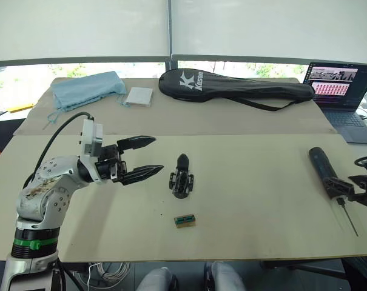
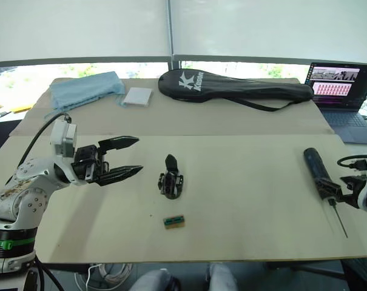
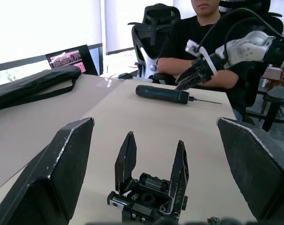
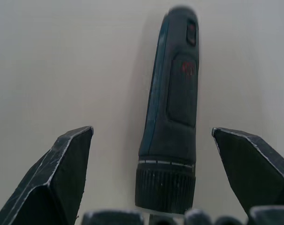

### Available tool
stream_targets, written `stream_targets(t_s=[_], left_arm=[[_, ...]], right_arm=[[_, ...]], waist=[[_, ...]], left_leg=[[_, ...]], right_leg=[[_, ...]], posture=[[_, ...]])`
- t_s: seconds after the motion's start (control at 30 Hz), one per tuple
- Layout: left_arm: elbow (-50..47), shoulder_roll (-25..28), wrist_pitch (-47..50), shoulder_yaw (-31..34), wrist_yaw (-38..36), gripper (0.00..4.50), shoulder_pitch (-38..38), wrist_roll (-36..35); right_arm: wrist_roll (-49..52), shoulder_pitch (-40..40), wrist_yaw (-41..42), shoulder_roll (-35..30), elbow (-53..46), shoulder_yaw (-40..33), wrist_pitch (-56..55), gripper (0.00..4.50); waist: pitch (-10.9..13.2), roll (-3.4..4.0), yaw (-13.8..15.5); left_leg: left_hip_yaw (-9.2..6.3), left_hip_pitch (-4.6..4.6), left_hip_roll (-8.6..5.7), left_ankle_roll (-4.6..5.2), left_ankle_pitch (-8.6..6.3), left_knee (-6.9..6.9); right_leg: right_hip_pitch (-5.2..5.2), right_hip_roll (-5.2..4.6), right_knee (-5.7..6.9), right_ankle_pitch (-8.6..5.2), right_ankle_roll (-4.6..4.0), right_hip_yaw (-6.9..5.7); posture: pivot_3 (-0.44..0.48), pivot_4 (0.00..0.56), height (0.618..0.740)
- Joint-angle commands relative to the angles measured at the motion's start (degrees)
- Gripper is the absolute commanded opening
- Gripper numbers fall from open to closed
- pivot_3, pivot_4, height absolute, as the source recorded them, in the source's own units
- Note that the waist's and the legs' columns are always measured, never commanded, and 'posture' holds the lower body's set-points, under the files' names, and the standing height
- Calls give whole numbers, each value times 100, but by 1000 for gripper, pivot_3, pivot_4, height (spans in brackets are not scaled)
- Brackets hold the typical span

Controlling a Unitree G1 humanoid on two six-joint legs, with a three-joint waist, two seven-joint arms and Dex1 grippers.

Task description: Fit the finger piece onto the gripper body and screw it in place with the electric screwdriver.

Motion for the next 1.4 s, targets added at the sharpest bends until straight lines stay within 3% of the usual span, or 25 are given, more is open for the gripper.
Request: stream_targets(t_s=[0.03, 0.23, 0.37, 0.63, 0.7, 0.73, 0.87, 1.03, 1.13, 1.23, 1.4], left_arm=[[-324, 59, -11, 71, -23, 4416, 73, -135], [-539, 48, 11, 144, 53, 4416, 271, -205], [-600, 177, 5, 105, -43, 4416, 374, -167], [-553, 259, -41, 120, -135, 4500, 362, -198], [-521, 273, -91, 142, -198, 4500, 402, -182], [-508, 279, -111, 158, -224, 4500, 421, -176], [-362, 320, -378, 271, -370, 4500, 588, -24], [91, 439, -1185, 372, -797, 4500, 972, 470], [422, 501, -1599, 479, -1056, 4500, 1405, 666], [551, 475, -1902, 435, -1218, 4500, 1633, 767], [739, 264, -2593, 198, -1254, 4500, 1884, 1174]], right_arm=[[-550, -591, 443, -237, 829, 526, -319, 4500], [-1377, -1560, 825, -19, 2228, 1321, -917, 4500], [-1596, -2017, 826, 140, 2942, 1380, -1223, 4500], [-1404, -2206, 1171, 186, 3374, 955, -1979, 2015], [-1225, -2083, 1389, 141, 3071, 750, -2055, 1987], [-1147, -1990, 1483, 123, 2835, 676, -2010, 1987], [-509, -978, 1730, 84, 356, 242, -1155, 1987], [150, 266, 823, 313, -3135, -257, 571, 1987], [321, 925, -19, 725, -5174, 63, 1418, 1987], [222, 1186, -442, 1006, -5873, 327, 1620, 1987], [-572, 1816, -516, 837, -5941, 1095, 850, 1987]], waist=[[0, 1, -15], [1, 1, -18], [1, -4, -44], [1, -3, -113], [6, 7, -133], [10, 17, -140], [29, 81, -148], [34, 107, -136], [34, 103, -117], [43, 88, -60], [46, 81, 139]], left_leg=[[0, 0, 0, 0, 0, 0], [1, 3, 1, -3, 0, 4], [1, 7, 2, -5, 0, 4], [0, 10, 2, -10, 1, 6], [0, 9, 2, -14, 3, 5], [0, 9, 2, -14, 4, 5], [1, 7, 2, -17, 5, 4], [0, 8, 7, -79, -17, -4], [-2, 8, 11, -83, -18, -6], [-3, 5, 6, -83, -21, -6], [-3, -7, -24, -63, -32, 4]], right_leg=[[1, 0, 0, 0, 0, 0], [2, -2, 1, 1, 2, -1], [6, -2, 1, 1, 2, -2], [10, -4, 2, 1, 2, -6], [8, -4, 2, 1, 2, -7], [8, -4, 3, 1, 2, -7], [1, -5, 7, 1, 2, -7], [-7, -4, 17, 1, 1, -8], [-10, 0, 19, 0, 0, -10], [-10, -2, 13, 0, 1, -7], [-6, -26, -1, 10, 29, -10]], posture=[[0, 150, 740], [0, 150, 740], [0, 150, 740], [0, 150, 740], [0, 150, 740], [0, 150, 740], [0, 150, 740], [0, 150, 740], [0, 150, 740], [0, 150, 740], [0, 150, 740]])
